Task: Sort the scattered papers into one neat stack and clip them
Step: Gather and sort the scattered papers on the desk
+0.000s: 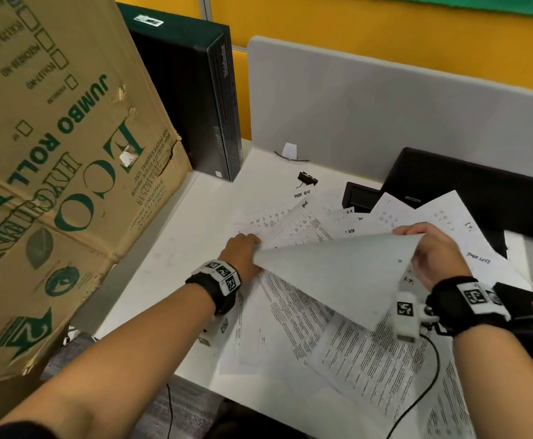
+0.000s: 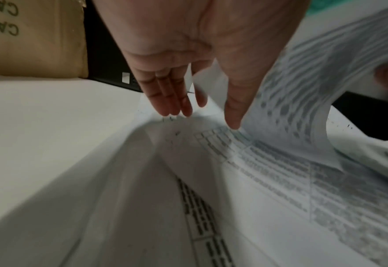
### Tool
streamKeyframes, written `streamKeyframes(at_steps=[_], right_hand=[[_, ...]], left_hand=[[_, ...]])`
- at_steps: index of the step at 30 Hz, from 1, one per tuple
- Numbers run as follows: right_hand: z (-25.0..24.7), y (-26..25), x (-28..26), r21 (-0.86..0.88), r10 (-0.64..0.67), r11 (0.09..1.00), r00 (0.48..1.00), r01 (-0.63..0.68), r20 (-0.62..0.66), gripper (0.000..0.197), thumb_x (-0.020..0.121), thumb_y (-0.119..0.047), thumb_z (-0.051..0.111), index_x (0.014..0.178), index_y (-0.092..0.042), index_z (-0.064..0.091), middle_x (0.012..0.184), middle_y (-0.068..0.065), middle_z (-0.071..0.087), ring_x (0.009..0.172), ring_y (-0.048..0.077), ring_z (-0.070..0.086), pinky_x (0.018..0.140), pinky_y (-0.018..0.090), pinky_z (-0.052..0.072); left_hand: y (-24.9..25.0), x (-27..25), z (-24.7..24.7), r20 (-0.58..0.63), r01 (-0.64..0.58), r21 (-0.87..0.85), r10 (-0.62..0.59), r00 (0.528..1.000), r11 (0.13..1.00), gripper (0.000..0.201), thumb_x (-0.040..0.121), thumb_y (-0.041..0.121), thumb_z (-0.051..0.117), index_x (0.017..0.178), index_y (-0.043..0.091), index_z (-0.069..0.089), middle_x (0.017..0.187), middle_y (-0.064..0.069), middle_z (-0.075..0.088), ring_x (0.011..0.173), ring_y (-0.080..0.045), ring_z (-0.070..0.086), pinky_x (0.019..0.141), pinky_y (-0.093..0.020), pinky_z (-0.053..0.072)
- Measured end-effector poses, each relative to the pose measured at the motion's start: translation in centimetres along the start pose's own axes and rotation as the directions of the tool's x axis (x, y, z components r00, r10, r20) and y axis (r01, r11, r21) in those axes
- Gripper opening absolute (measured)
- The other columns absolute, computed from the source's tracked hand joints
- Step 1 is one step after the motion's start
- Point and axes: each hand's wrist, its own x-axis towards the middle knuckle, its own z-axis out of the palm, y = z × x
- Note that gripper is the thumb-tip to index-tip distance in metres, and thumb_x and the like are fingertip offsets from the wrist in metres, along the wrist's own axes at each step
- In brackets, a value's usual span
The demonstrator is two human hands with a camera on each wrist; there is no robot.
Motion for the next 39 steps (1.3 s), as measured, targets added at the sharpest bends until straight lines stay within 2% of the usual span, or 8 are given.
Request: streamKeyframes(at_steps=[9, 14, 20, 26, 30, 32, 34, 39], right_hand=[[0.0, -6.3, -0.9, 0.079, -0.115, 0.99, 0.993, 0.116, -0.016, 0.02, 0.091, -0.004, 0.056, 0.087, -0.014, 0.073, 0.078, 0.002, 0.073, 0.077, 0.015, 0.07, 0.078, 0.026, 0.055], [1.7, -8.9, -1.1, -0.166, -0.173, 0.968, 0.979, 0.189, 0.106, 0.014, 0.08, -0.022, 0.074, 0.09, -0.013, 0.077, 0.077, -0.001, 0.073, 0.066, 0.014, 0.055, 0.067, 0.027, 0.043], [7.1, -5.7, -1.7, -0.592, -0.188, 0.747, 0.95, 0.304, 0.25, 0.006, 0.089, -0.022, 0.068, 0.091, -0.02, 0.073, 0.082, -0.008, 0.071, 0.068, 0.003, 0.063, 0.059, 0.008, 0.045], [9.5, -2.0, -1.4, -0.431, -0.148, 0.881, 0.979, 0.195, 0.14, 0.011, 0.092, -0.017, 0.065, 0.097, -0.014, 0.074, 0.098, -0.012, 0.07, 0.073, -0.004, 0.067, 0.056, 0.007, 0.05], [9.9, -1.4, -0.8, -0.384, -0.167, 0.908, 0.985, 0.167, 0.034, 0.02, 0.092, -0.025, 0.064, 0.095, -0.007, 0.072, 0.09, 0.007, 0.075, 0.08, 0.015, 0.069, 0.069, 0.021, 0.055], [10.0, -1.2, -0.4, -0.364, -0.16, 0.919, 0.987, 0.147, -0.004, 0.022, 0.092, -0.028, 0.063, 0.096, -0.008, 0.071, 0.092, 0.006, 0.075, 0.083, 0.016, 0.071, 0.08, 0.031, 0.056], [10.1, -1.0, 0.1, -0.335, -0.145, 0.933, 0.989, 0.131, -0.018, 0.018, 0.091, -0.029, 0.063, 0.096, -0.013, 0.072, 0.091, 0.0, 0.076, 0.086, 0.017, 0.073, 0.084, 0.038, 0.058], [10.7, -0.1, 1.9, -0.186, -0.079, 0.979, 0.996, 0.085, 0.039, 0.023, 0.088, -0.028, 0.066, 0.108, -0.017, 0.069, 0.1, 0.002, 0.075, 0.094, 0.021, 0.072, 0.087, 0.043, 0.057]], left_hand=[[0.0, 0.8, 0.8, 0.104, -0.032, 0.19, 0.012, 0.995, 0.981, 0.013, 0.087, 0.024, 0.06, 0.095, 0.015, 0.062, 0.099, -0.006, 0.064, 0.098, -0.026, 0.06, 0.081, -0.031, 0.047], [-0.1, 1.0, -4.5, -0.066, 0.05, -0.088, -0.056, 0.996, 0.995, 0.014, 0.086, 0.029, 0.062, 0.094, 0.02, 0.069, 0.099, -0.004, 0.069, 0.096, -0.027, 0.063, 0.083, -0.03, 0.047], [4.0, -0.1, -11.2, -0.162, -0.21, -0.281, 0.169, 0.972, 0.936, 0.015, 0.084, 0.028, 0.072, 0.085, 0.014, 0.075, 0.079, 0.007, 0.067, 0.073, -0.005, 0.057, 0.066, -0.012, 0.041], [5.5, -1.6, -11.5, -0.031, -0.206, -0.503, 0.221, 0.975, 0.839, 0.015, 0.08, 0.023, 0.077, 0.09, 0.012, 0.075, 0.08, 0.015, 0.071, 0.067, 0.008, 0.06, 0.072, -0.005, 0.044], [4.3, -2.7, -10.2, -0.041, -0.085, -0.795, 0.087, 0.995, 0.601, 0.016, 0.086, 0.029, 0.069, 0.096, 0.017, 0.075, 0.088, 0.008, 0.072, 0.078, -0.005, 0.064, 0.077, -0.02, 0.049], [3.6, -3.4, -8.9, 0.013, 0.007, -0.936, 0.013, 1.0, 0.352, 0.019, 0.088, 0.035, 0.064, 0.101, 0.024, 0.071, 0.094, 0.008, 0.072, 0.083, -0.009, 0.066, 0.075, -0.022, 0.052], [2.8, -4.1, -7.2, 0.063, 0.064, -0.968, -0.013, 0.998, 0.244, 0.025, 0.083, 0.031, 0.069, 0.106, 0.024, 0.067, 0.099, 0.006, 0.073, 0.087, -0.012, 0.069, 0.073, -0.022, 0.054], [3.0, -5.9, -3.6, 0.016, 0.09, -0.886, -0.165, 0.986, 0.455, 0.027, 0.084, 0.015, 0.072, 0.111, 0.017, 0.067, 0.106, 0.0, 0.073, 0.084, -0.004, 0.071, 0.079, -0.024, 0.058]])
